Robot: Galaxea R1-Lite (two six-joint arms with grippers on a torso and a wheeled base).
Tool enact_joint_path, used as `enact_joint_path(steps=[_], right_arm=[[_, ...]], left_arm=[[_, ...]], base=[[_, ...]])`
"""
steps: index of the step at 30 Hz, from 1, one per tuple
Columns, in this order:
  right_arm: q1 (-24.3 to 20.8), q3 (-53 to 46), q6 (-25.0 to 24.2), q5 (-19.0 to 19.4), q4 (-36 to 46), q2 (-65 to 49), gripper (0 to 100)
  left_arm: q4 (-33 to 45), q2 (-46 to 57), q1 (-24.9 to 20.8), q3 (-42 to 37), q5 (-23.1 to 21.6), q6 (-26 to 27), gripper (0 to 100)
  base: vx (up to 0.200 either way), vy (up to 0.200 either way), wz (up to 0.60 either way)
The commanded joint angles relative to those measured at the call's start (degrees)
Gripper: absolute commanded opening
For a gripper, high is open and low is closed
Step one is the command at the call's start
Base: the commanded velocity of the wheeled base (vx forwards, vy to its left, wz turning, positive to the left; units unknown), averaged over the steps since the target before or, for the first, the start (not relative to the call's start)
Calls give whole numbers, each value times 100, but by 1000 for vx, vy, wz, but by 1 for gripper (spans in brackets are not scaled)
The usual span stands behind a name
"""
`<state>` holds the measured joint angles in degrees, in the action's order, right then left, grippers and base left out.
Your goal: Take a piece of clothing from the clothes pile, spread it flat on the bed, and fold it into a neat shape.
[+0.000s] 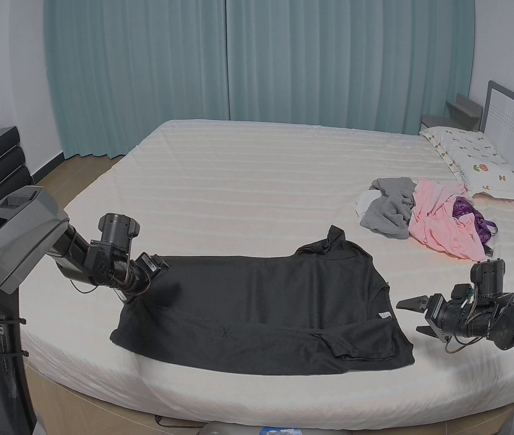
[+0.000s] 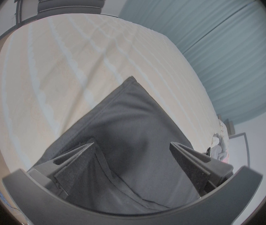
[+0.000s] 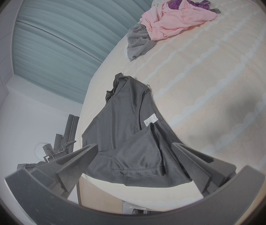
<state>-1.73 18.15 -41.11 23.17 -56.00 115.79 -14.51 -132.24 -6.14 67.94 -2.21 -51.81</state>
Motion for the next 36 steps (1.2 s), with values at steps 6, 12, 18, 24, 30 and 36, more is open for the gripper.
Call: enact_joint_path(steps=[6,12,18,24,30,36], right_arm=[[-3,-84,-3,-15,-315,243,100],[-11,-128,-3,-15,-464,322,100],[-11,-128,-3,-15,-464,322,100],[-11,-128,-3,-15,-464,322,100],[-3,-128,-3,-15,-464,331,100],[-3,-128,6,-15,-464,357,100]], left_arm=[[44,155,263,-53,-78,13,100],[36,164,316,-281,-421,795,100],[-8,-38,316,-184,-500,1393,100],[27,-170,280,0,-570,1472,100],[36,-364,263,44,-570,1490,0],[44,-276,333,-79,-535,1507,0]], base=[[0,0,0],[0,0,0],[0,0,0],[0,0,0],[0,0,0],[0,0,0]])
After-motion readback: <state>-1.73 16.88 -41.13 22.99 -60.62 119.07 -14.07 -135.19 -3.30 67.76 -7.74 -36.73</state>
